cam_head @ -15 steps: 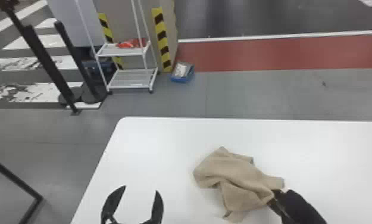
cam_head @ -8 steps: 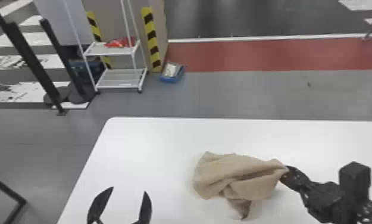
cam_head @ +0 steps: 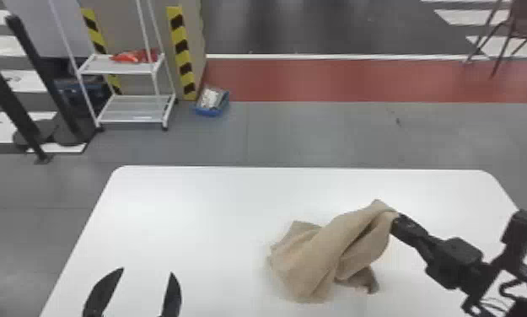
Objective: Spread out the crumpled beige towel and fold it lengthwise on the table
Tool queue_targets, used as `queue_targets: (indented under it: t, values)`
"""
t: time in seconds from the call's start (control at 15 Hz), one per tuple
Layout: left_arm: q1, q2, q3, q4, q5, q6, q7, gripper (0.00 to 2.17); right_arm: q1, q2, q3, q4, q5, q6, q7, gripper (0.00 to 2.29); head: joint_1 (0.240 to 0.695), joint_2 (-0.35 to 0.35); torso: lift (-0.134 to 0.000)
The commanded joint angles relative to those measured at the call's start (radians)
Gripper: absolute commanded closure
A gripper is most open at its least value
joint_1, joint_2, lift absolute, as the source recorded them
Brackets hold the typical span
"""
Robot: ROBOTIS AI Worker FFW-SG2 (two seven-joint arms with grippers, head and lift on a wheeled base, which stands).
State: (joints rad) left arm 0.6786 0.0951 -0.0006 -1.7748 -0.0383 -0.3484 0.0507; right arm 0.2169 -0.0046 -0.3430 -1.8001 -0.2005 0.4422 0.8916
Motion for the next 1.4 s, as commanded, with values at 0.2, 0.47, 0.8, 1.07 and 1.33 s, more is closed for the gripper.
queue_targets:
  t: [0.2, 0.47, 0.8, 1.07, 1.33]
  values:
    - [-0.002, 0.000, 0.005, 0.005, 0.003, 0.001, 0.000, 0.14, -0.042, 0.005, 0.029, -0.018, -0.261, -0.035, 0.067, 1.69, 0.695, 0.042, 0.000]
    - [-0.008, 0.000, 0.008, 0.008, 0.006, 0.001, 0.000, 0.14, -0.117, 0.005, 0.233, 0.012, -0.169, -0.038, 0.093, 1.69, 0.695, 0.113, 0.000]
    - [-0.011, 0.002, 0.014, 0.018, 0.015, -0.002, 0.001, 0.14, -0.226, 0.005, 0.481, 0.222, 0.108, -0.158, 0.015, 1.15, 0.695, 0.284, 0.000]
    - [-0.019, 0.002, 0.014, 0.023, 0.015, 0.001, 0.000, 0.14, -0.275, 0.005, 0.544, 0.355, 0.214, -0.210, -0.040, 0.00, 0.695, 0.350, 0.000]
    - [-0.025, 0.002, 0.008, 0.028, 0.015, 0.001, 0.000, 0.14, -0.281, 0.005, 0.596, 0.366, 0.291, -0.210, -0.194, 0.02, 0.695, 0.350, 0.000]
